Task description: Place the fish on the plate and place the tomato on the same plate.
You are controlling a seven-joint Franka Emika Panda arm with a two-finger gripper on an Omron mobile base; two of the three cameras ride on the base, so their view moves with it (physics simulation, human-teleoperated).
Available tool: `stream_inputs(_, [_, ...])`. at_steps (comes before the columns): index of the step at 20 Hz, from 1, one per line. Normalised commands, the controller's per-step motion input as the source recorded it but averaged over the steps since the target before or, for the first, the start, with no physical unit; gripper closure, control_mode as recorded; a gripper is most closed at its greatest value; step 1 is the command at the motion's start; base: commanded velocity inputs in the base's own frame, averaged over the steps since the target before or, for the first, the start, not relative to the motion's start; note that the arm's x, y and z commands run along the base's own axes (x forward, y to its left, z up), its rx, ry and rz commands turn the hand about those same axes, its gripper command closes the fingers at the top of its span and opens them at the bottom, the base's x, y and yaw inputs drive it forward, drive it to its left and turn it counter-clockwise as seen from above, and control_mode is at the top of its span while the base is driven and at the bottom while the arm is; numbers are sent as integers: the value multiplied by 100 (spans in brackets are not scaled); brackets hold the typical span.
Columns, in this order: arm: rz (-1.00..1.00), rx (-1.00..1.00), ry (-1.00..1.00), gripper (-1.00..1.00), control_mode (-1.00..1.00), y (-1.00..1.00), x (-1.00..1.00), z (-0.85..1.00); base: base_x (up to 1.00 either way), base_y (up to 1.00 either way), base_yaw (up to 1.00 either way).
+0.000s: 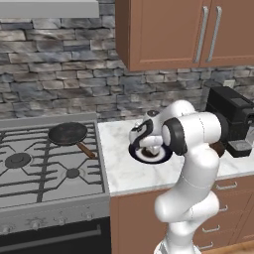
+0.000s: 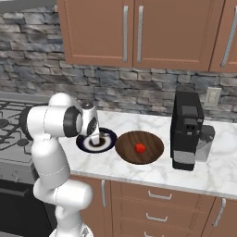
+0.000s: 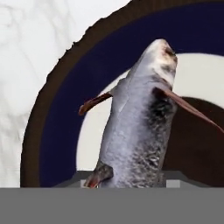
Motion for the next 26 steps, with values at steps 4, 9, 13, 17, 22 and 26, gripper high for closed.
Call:
stream_inputs(4, [0,0,-3,-100,-100,-23,0,15,0,0,0])
stream_inputs(9, [0,0,-1,-100,-100,-29,-2,21,0,0,0])
stream_inputs(13, [0,0,-10,-100,-100,-43,-39,71,0,0,0])
stream_inputs(17, [0,-5,0,-100,-100,-28,-39,70,0,0,0])
stream_inputs(22, [0,-15,16,-100,-100,-36,-42,61,0,0,0])
stream_inputs(26, [0,-16,19,-100,-100,-51,-58,41,0,0,0])
